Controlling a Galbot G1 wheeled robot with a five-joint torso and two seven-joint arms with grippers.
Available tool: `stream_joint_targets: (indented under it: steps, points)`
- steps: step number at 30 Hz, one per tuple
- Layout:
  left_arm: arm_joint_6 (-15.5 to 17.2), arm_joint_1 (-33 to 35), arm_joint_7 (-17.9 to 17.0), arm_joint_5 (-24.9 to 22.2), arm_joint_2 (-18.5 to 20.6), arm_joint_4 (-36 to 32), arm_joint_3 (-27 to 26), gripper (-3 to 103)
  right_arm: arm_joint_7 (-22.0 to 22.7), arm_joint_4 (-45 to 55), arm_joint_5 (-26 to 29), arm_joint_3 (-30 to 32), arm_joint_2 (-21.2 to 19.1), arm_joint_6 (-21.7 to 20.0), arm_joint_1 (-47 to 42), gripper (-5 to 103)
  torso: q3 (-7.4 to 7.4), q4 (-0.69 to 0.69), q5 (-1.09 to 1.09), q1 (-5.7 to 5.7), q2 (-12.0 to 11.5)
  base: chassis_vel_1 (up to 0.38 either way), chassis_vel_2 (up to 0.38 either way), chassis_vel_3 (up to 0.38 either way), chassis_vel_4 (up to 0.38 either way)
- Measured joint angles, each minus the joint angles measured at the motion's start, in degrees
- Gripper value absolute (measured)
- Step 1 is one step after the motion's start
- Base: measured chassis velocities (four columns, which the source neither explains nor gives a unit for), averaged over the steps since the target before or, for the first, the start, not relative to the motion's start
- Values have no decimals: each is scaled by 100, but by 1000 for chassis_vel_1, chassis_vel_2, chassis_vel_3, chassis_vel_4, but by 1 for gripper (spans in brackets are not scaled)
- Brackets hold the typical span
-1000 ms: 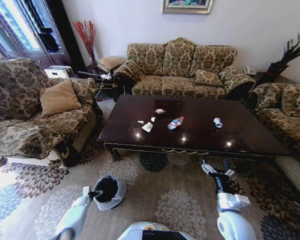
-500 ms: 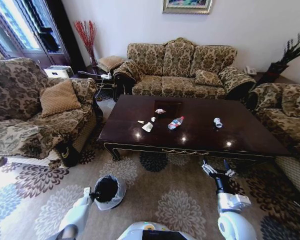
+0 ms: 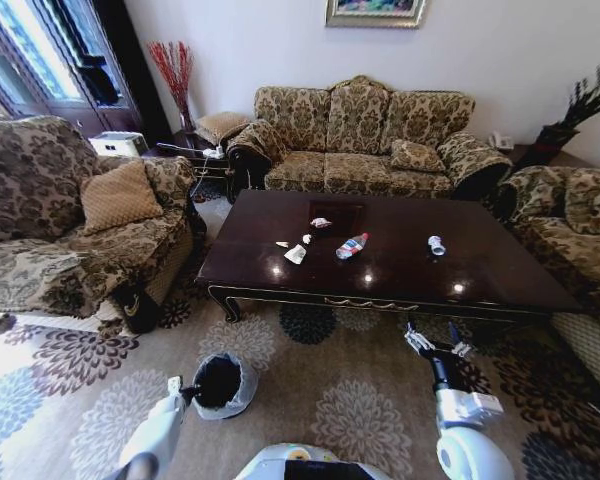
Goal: Move to the front of the table and place the trash on the table into the trash bin.
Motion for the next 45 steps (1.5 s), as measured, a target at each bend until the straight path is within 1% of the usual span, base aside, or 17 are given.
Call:
stream_joint_targets:
  steps: [3, 4, 8, 11, 12, 14, 15, 20, 21, 24, 25, 28, 32, 35, 36, 40, 45]
  points:
    - [150, 388, -126, -441, 23, -689, 39, 0, 0, -1, 70, -6, -17, 1, 75, 100, 1, 0, -8, 0, 0, 0, 0, 0, 0]
    - [150, 388, -126, -441, 23, -689, 39, 0, 0, -1, 70, -6, -17, 1, 75, 100, 1, 0, -8, 0, 0, 0, 0, 0, 0]
    - [345, 1154, -356, -1046, 198, -1877, -4, 0, 0, -62, 271, -50, -37, 188, 254, 100, 0, 1, 11, 0, 0, 0, 0, 0, 0]
    - [517, 1979, -541, -1454, 306, -2947, -158, 0, 0, -59, 350, -62, -7, 255, 380, 100, 0, 5, 2, 0, 0, 0, 0, 0, 0]
    - [517, 1979, -541, -1454, 306, -2947, -158, 0, 0, -59, 350, -62, -7, 255, 380, 100, 0, 5, 2, 0, 0, 0, 0, 0, 0]
    - [598, 2655, -647, -1645, 346, -3998, -395, 0, 0, -36, 426, -60, 25, 275, 419, 100, 0, 2, 4, 0, 0, 0, 0, 0, 0]
    - [598, 2655, -647, -1645, 346, -3998, -395, 0, 0, -36, 426, -60, 25, 275, 419, 100, 0, 2, 4, 0, 0, 0, 0, 0, 0]
    - [743, 4095, -809, -2041, 217, -6192, -1180, 0, 0, -120, 544, -28, 105, 411, 538, 100, 0, 2, 9, 0, 0, 0, 0, 0, 0]
    - [743, 4095, -809, -2041, 217, -6192, -1180, 0, 0, -120, 544, -28, 105, 411, 538, 100, 0, 2, 9, 0, 0, 0, 0, 0, 0]
    - [808, 4731, -896, -2234, 51, -7455, -1647, 0, 0, -200, 586, -20, 104, 587, 552, 100, 0, 4, 7, -1, 0, 0, 0, 0, 0]
    - [808, 4731, -896, -2234, 51, -7455, -1647, 0, 0, -200, 586, -20, 104, 587, 552, 100, 0, 4, 7, -1, 0, 0, 0, 0, 0]
    - [837, 5188, -948, -2411, -84, -8753, -2008, 0, 0, -228, 615, -23, 58, 744, 529, 100, -1, 0, 9, 0, 1, 0, 0, 0, 0]
    - [889, 5322, -1045, -2453, -95, -9395, -2105, 0, 0, -230, 640, -16, -1, 820, 518, 100, 0, 1, 9, -1, 0, 0, 0, 0, 0]
    - [1097, 5318, -1174, -2493, -35, -10308, -2092, 0, 0, -263, 648, 7, -100, 954, 551, 100, 0, 2, 6, 0, 0, 0, 0, 0, 0]
    - [1097, 5318, -1174, -2493, -35, -10308, -2092, 0, 0, -263, 648, 7, -100, 954, 551, 100, 0, 2, 6, 0, 0, 0, 0, 0, 0]
    - [1178, 5389, -1213, -2472, 223, -11157, -2012, 0, 0, -270, 536, 20, -151, 957, 658, 100, 0, -2, 9, 0, 0, 0, 0, 0, 0]
    - [1168, 5540, -1160, -2318, 593, -11397, -2194, 0, 0, -314, 359, -54, -114, 891, 845, 100, 0, 2, 6, 0, 0, 0, 0, 0, 0]
